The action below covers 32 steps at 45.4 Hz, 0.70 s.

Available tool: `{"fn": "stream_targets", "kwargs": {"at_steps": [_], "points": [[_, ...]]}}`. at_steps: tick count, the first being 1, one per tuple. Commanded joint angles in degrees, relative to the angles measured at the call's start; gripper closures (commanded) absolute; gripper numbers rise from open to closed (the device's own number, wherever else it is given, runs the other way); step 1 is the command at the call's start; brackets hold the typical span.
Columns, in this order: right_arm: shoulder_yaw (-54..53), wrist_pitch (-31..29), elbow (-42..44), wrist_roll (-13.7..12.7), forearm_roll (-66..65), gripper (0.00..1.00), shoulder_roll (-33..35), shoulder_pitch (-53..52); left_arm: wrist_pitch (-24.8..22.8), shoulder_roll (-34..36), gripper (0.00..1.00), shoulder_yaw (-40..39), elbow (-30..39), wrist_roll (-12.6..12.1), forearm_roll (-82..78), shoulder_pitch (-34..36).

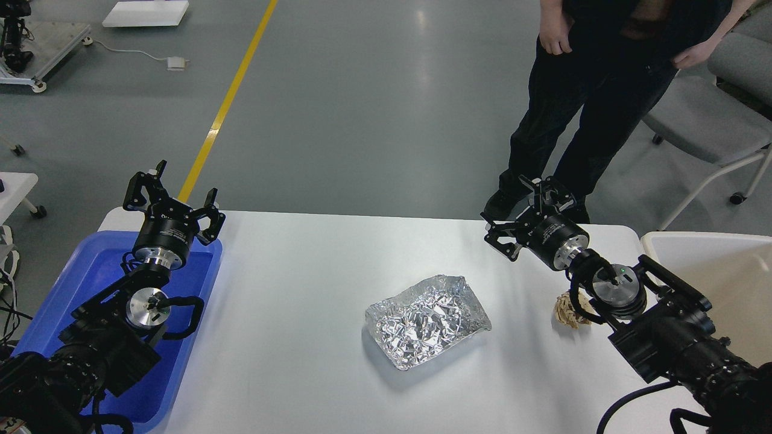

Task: Tidy desktop
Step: 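Raise the right gripper and swing it over the table toward the foil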

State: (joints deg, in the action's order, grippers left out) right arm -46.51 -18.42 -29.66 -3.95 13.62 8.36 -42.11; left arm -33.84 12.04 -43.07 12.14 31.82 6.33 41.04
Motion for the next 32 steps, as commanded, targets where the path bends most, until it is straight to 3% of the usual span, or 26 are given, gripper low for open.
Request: {"fn": "stream_targets", "kwargs": {"at_steps": [1, 23, 32], "points": [[0.02, -0.30, -0.04, 0.00, 0.00, 0.00, -0.01, 0.10, 0.00, 0.00, 0.00, 0.00, 0.07, 0.00, 0.00, 0.00], [1.07, -0.38, -0.84, -0.09, -2.01, 0.00, 0.25, -0.25, 0.00, 0.00, 0.00, -0.09, -0.01, 0.00, 0.00, 0.00], [1.07, -0.03, -5.40, 0.00, -7.63, 0.00, 1.04, -0.69, 0.00, 0.00, 0.00, -0.09, -0.01, 0.00, 0.00, 0.00]]}}
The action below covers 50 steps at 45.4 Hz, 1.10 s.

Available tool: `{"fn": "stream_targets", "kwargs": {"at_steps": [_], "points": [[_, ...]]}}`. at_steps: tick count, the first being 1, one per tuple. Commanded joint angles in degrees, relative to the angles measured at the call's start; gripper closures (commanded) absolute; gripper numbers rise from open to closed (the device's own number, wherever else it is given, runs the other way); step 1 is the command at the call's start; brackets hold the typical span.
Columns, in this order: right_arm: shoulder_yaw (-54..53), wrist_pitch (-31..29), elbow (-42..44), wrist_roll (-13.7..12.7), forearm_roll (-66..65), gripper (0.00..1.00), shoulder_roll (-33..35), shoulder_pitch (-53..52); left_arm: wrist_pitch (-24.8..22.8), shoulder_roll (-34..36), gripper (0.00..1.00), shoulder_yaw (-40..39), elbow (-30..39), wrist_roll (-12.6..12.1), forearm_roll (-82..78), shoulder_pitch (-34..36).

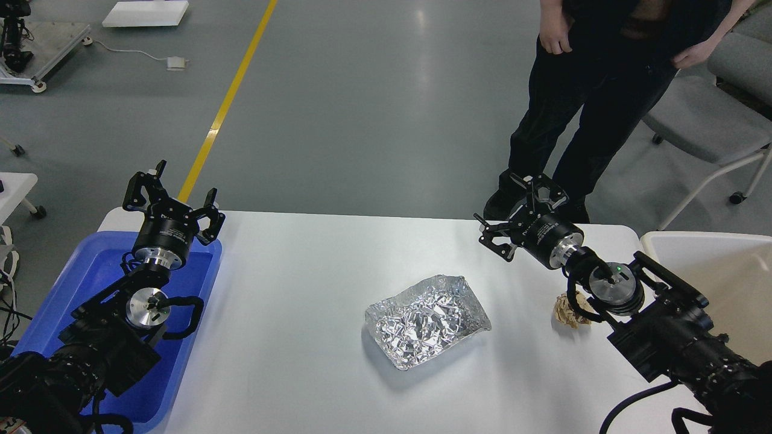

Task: Tidy desktop
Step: 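Raise the right gripper and swing it over the table toward the foil, then lower the open right gripper to the edge of the foil bundle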

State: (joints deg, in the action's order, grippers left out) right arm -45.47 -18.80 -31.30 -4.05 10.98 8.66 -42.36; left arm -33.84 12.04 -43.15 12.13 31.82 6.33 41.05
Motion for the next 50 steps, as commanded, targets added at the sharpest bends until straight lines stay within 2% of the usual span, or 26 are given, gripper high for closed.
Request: {"fn": "stream_targets", "kwargs": {"at_steps": [1, 24, 45, 50], "points": [[0.03, 0.43, -4.29, 0.10, -5.96, 0.00, 1.01, -0.45, 0.00, 0.00, 0.00, -0.01, 0.00, 0.00, 0.00, 0.00], [1.61, 3.68, -22.40, 0.01, -35.58, 0.00, 6.37, -1.23, 0.00, 0.00, 0.00, -0.01, 0.00, 0.00, 0.00, 0.00], [31.48, 7.20, -23.89, 0.36, -57.03, 0.00, 14.89, -15.12, 0.00, 0.00, 0.00, -0.01, 0.00, 0.00, 0.00, 0.00], [35.97, 8.33, -24.42, 1.50, -60.63, 0.01, 16.12, -15.56, 0.00, 0.00, 0.00, -0.01, 0.00, 0.00, 0.00, 0.00]]}}
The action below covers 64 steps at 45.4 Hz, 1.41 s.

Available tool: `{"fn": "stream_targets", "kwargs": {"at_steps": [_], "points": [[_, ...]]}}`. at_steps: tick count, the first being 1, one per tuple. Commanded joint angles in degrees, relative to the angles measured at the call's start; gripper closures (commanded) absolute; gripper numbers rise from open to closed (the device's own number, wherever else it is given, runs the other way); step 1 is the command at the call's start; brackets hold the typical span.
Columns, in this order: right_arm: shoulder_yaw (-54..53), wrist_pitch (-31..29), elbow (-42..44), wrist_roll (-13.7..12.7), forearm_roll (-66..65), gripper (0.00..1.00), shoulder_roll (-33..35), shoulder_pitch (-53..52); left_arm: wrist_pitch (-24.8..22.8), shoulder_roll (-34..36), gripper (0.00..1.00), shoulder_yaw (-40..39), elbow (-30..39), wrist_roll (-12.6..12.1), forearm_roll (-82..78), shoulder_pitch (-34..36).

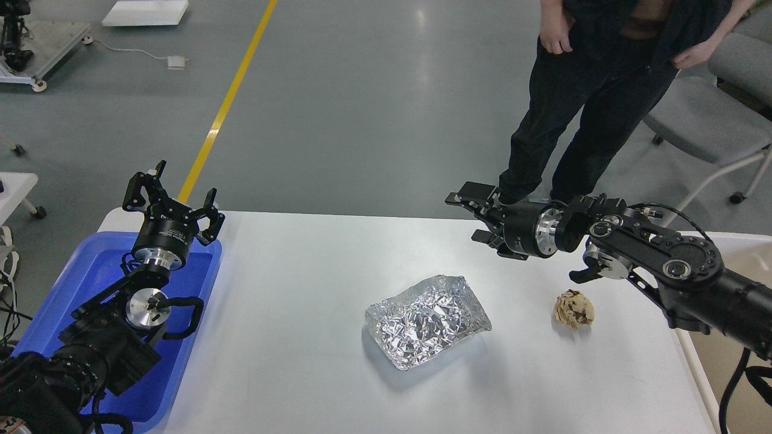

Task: Tidy desktop
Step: 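Lower the open right gripper to the edge of the foil bundle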

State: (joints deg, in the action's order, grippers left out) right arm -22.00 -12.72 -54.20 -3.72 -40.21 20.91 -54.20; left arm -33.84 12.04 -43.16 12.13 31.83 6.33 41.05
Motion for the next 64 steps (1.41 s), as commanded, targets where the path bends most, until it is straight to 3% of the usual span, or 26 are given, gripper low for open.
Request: {"fn": "stream_targets", "kwargs": {"at_steps": [1, 6, 17, 27, 51, 55, 64], "points": [[13.20, 2.69, -1.52, 1.52, -10.49, 0.01, 3.87, -3.72, 0.00, 0.00, 0.00, 0.00, 0.00, -0.01, 0.00, 0.00], [17.78, 7.26, -1.52, 4.16, -16.65, 0.01, 3.35, -3.11, 0.00, 0.00, 0.00, 0.00, 0.00, -0.01, 0.00, 0.00], [22.96, 15.00, 0.06, 5.48, -18.24, 0.01, -0.61, -1.43, 0.00, 0.00, 0.00, 0.00, 0.08, -0.01, 0.00, 0.00], [27.62, 21.76, 3.49, 8.47, -18.77, 0.01, -2.63, -0.12, 0.00, 0.00, 0.00, 0.00, 0.00, -0.01, 0.00, 0.00], [35.97, 29.76, 10.25, 11.98, -18.77, 0.02, -7.73, 2.61, 0.00, 0.00, 0.00, 0.00, 0.00, -0.01, 0.00, 0.00], [35.97, 30.91, 10.61, 13.56, -18.77, 0.02, -8.43, 3.22, 0.00, 0.00, 0.00, 0.00, 0.00, -0.01, 0.00, 0.00], [36.06, 31.00, 10.61, 13.74, -18.68, 0.03, -9.84, 4.19, 0.00, 0.00, 0.00, 0.00, 0.00, -0.01, 0.00, 0.00]]}}
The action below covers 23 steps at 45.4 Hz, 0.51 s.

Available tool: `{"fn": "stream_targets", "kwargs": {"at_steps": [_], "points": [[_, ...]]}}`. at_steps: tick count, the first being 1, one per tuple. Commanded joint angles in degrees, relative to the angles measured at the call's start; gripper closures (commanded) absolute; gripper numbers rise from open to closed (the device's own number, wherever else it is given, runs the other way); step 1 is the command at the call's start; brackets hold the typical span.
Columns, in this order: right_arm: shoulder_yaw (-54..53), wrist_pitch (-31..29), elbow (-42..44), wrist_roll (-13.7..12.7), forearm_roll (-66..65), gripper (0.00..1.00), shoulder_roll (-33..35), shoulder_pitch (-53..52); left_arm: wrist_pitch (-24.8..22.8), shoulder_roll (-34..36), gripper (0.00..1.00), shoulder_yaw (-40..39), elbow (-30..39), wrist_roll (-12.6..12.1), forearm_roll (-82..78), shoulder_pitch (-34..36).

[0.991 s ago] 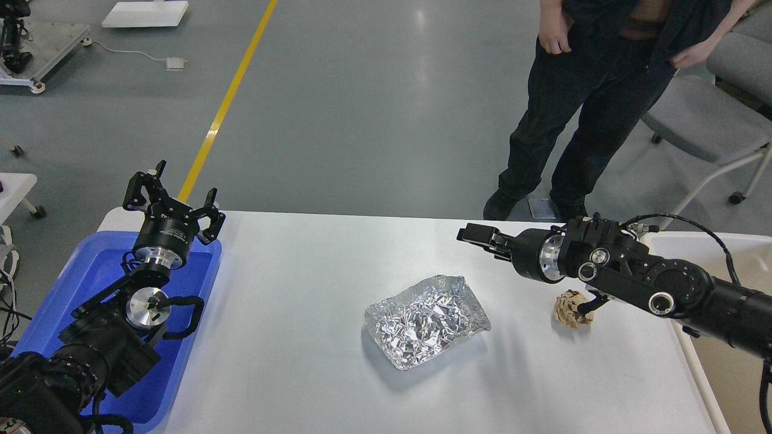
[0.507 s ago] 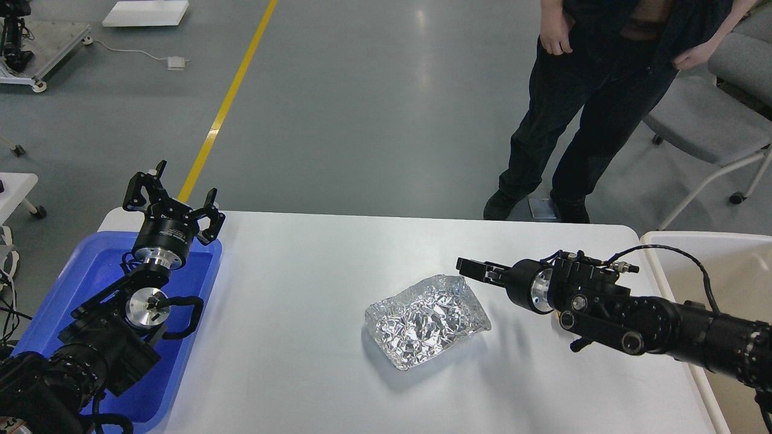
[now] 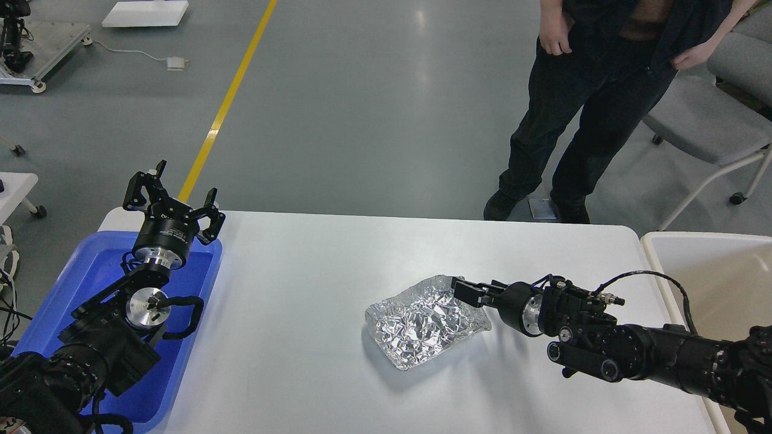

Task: Tidy desktop
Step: 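Close the right gripper on the crumpled foil bundle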

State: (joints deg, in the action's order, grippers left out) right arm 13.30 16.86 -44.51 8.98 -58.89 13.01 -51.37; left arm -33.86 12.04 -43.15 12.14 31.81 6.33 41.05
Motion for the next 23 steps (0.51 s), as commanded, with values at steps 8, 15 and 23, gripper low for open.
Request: {"fn": "stream_targets", "kwargs": {"at_steps": [8, 15, 23], "points": [[0.85, 1.51, 1.96, 1.57, 0.00, 0.06, -3.43, 2.15, 0.02, 0.00, 0.00, 0.00, -0.02, 0.01, 0.00, 0.00], [2.95, 1.78, 5.65, 2.27, -0.09, 0.10, -4.66, 2.59, 0.02, 0.00, 0.00, 0.00, -0.02, 0.01, 0.00, 0.00], [3.75, 2.57, 7.33, 3.41, -0.09, 0.16, -4.66, 3.03, 0.02, 0.00, 0.00, 0.00, -0.01, 0.01, 0.00, 0.00]]}}
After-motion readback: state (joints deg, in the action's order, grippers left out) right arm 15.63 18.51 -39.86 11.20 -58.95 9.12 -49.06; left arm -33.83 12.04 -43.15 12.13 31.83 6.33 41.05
